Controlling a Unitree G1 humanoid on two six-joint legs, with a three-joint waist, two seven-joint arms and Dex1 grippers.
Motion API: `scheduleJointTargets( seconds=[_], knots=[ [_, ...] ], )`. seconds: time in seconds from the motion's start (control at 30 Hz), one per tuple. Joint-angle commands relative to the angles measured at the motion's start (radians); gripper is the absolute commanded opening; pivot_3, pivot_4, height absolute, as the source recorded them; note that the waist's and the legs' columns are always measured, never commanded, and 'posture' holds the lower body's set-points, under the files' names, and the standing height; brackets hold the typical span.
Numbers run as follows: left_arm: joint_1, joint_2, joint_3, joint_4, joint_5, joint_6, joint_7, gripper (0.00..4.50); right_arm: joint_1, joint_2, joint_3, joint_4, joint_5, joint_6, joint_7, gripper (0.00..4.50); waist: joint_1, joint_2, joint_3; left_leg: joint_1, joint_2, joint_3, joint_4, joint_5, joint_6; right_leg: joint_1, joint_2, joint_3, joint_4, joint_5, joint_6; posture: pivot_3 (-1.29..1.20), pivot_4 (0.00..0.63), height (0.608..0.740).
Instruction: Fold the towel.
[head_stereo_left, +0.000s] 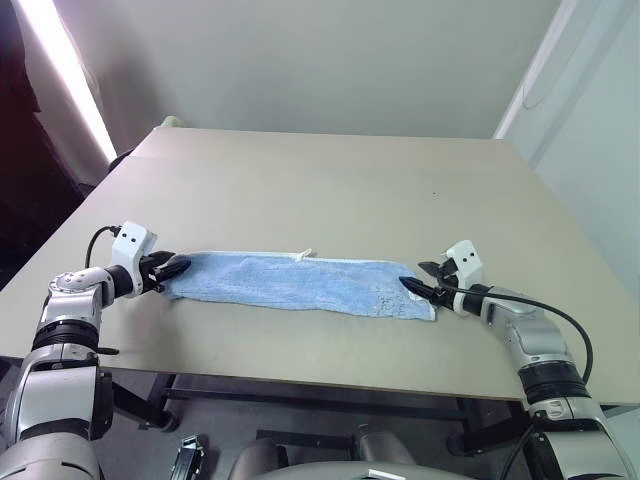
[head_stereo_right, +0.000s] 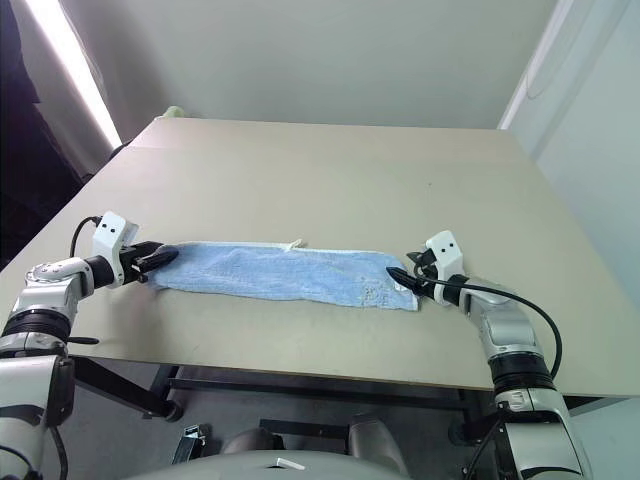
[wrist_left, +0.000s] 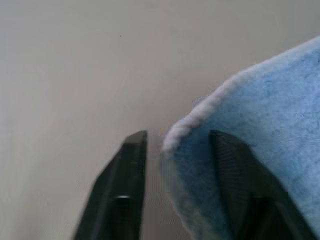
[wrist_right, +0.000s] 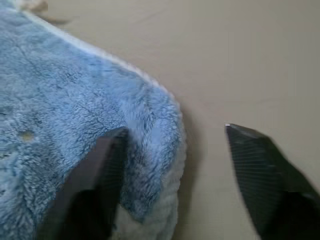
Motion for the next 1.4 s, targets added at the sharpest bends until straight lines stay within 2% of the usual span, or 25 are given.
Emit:
scheduleJointTargets(
  seconds=[0.03,0.1,0.23,0.43,0.5,0.63,0.9,1.13,1.4],
  knots=[
    [-0.026,0.008,0.05,-0.029,-0.046,0.002,-0.038,3.28,-0.033,0.001,-0.078,-0.047,0.065,0.071,-0.031,4.45,0.0,0.0,0.0,0.0,0.0,0.0,0.0,0.0,0.0,0.0,0.0,0.0,0.0,0.0,0.0,0.0,0.0,0.716],
    [-0.015,0.015,0.083,-0.068,-0.09,0.03,-0.081,3.28,-0.048,-0.007,-0.128,-0.052,0.11,0.156,-0.061,4.45,0.0,0.0,0.0,0.0,0.0,0.0,0.0,0.0,0.0,0.0,0.0,0.0,0.0,0.0,0.0,0.0,0.0,0.716],
    [0.055,0.034,0.133,-0.222,-0.168,0.132,-0.16,3.28,-0.097,-0.071,-0.226,-0.073,0.272,0.523,-0.051,4.45,0.0,0.0,0.0,-0.001,0.001,0.0,0.0,0.0,0.0,-0.001,-0.001,0.0,0.0,0.0,0.0,0.0,0.0,0.716],
    [0.23,0.018,0.139,-0.595,-0.259,0.3,-0.178,3.28,-0.066,-0.169,-0.376,-0.168,0.548,0.931,0.044,4.45,0.001,0.0,0.0,-0.003,0.002,-0.003,-0.001,0.0,0.0,-0.002,-0.001,-0.001,0.0,0.0,-0.001,0.0,0.0,0.716],
    [0.285,0.003,0.122,-0.714,-0.279,0.343,-0.168,3.28,-0.047,-0.197,-0.386,-0.191,0.587,1.019,0.051,4.45,0.004,0.0,0.0,-0.003,0.002,-0.003,-0.001,0.0,0.0,-0.002,-0.002,-0.001,0.0,0.0,0.0,0.0,0.0,0.716],
    [0.349,-0.04,0.081,-0.858,-0.285,0.387,-0.139,3.28,0.001,-0.242,-0.384,-0.217,0.612,1.116,0.047,4.45,0.008,0.0,0.0,-0.002,0.002,-0.003,0.0,0.0,0.0,0.0,-0.002,-0.001,-0.001,0.0,0.0,0.0,0.0,0.716],
    [0.392,-0.1,0.017,-0.968,-0.286,0.42,-0.105,3.28,0.135,-0.276,-0.361,-0.3,0.648,1.216,0.057,4.45,0.006,0.0,0.0,-0.001,0.001,-0.003,-0.001,0.0,0.0,0.001,0.0,-0.001,-0.002,0.0,0.0,0.0,0.0,0.716],
    [0.378,-0.128,-0.018,-1.028,-0.302,0.441,-0.106,3.28,0.123,-0.18,-0.307,-0.292,0.623,1.231,-0.015,4.45,-0.001,-0.001,0.001,0.0,0.001,-0.002,0.0,0.0,0.0,0.002,0.001,0.0,-0.005,0.0,-0.001,0.0,0.0,0.716],
    [0.393,-0.109,-0.035,-1.095,-0.313,0.457,-0.126,3.28,-0.01,-0.015,-0.37,-0.177,0.585,1.205,-0.165,4.45,-0.004,-0.003,0.002,0.003,0.002,-0.003,-0.001,0.0,0.0,0.006,0.003,0.0,-0.008,0.0,-0.003,0.0,0.0,0.716]
  ],
)
